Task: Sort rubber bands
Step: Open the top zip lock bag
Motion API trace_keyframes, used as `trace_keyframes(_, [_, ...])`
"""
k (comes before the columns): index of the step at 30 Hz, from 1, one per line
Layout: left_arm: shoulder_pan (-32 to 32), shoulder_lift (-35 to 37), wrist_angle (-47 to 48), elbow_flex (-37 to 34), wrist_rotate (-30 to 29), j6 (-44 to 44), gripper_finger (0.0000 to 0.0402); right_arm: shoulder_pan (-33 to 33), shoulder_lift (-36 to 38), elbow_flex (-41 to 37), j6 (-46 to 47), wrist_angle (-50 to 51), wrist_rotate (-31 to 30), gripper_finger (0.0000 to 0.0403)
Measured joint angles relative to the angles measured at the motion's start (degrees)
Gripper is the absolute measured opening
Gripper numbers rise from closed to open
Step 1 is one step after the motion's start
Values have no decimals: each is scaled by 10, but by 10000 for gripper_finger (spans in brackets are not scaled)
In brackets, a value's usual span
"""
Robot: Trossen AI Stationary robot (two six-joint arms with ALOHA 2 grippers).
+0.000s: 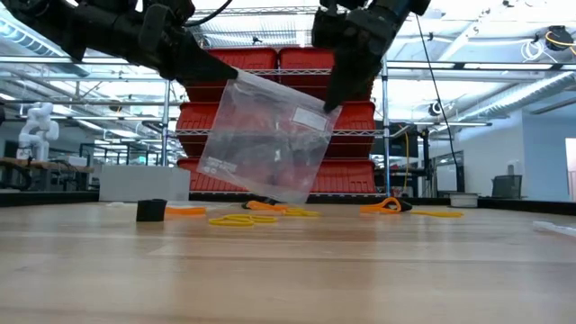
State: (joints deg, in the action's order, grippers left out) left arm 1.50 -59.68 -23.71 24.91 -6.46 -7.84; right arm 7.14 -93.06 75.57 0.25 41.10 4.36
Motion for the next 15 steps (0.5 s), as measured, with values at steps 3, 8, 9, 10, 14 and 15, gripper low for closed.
trace_keyframes(3, [-2, 0, -3, 0, 0, -1, 1, 0, 10, -1, 25, 0, 0, 27])
trace_keyframes(8, [-2, 2, -3, 0, 0, -15, 1, 0, 46, 6, 78, 19, -6, 60])
trace_keyframes(9, [0, 1, 1, 0, 0, -13, 1, 0, 53, 9, 82, 7, -6, 69])
trace_keyframes(10, [2, 1, 4, 0, 0, -5, 1, 0, 61, 13, 82, -2, -6, 78])
trace_keyframes(14, [3, 1, 1, 0, 0, -5, 1, -1, 78, 17, 65, -54, -8, 103])
trace_keyframes(15, [4, 1, 1, 0, 0, -8, 1, -1, 77, 17, 55, -68, -8, 105])
